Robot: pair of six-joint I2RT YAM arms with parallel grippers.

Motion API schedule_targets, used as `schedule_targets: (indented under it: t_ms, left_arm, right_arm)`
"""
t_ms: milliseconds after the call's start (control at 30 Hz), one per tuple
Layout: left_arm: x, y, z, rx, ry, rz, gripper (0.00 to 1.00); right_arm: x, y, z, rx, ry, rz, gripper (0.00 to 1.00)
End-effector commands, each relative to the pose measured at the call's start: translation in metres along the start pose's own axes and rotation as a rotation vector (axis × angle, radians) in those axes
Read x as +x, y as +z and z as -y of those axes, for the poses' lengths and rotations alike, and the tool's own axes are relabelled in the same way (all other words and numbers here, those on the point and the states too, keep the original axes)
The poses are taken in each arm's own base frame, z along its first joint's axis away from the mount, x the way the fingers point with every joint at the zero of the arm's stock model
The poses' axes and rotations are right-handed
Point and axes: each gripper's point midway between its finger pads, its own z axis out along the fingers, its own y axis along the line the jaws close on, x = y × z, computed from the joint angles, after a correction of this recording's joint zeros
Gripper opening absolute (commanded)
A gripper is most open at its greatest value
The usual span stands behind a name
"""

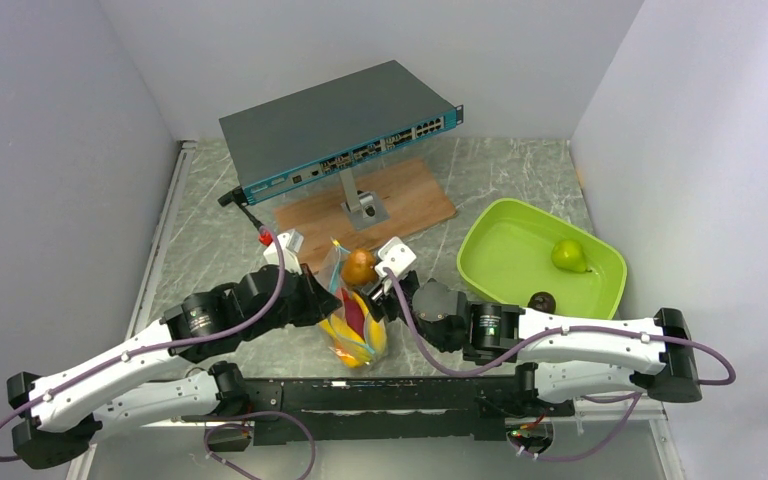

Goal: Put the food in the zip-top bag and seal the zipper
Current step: Place the fake vegetable in the zipper food storage bag.

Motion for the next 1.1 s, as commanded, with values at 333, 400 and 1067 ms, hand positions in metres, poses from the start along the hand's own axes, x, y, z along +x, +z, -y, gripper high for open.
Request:
schedule_targets:
  t_ms: [333,400,1067]
  left_arm:
    - [-0.009,-0.007,0.002,0.004,-0.029,0.039,0.00]
    - [-0.009,-0.007,0.002,0.007,-0.033,0.041,0.00]
    - [-0.006,-0.004,0.002,0.008,-0.030,0.031,0.00]
  right_arm:
    - [-0.004,0.008,-0.013,-0.040,-0.004,0.032,0.77]
    - [-0.005,0.007,-0.013,-0.040,0.006,0.034,0.82]
    - [-0.024,-0.003,0.097,0.332,0.246,0.103,0.85]
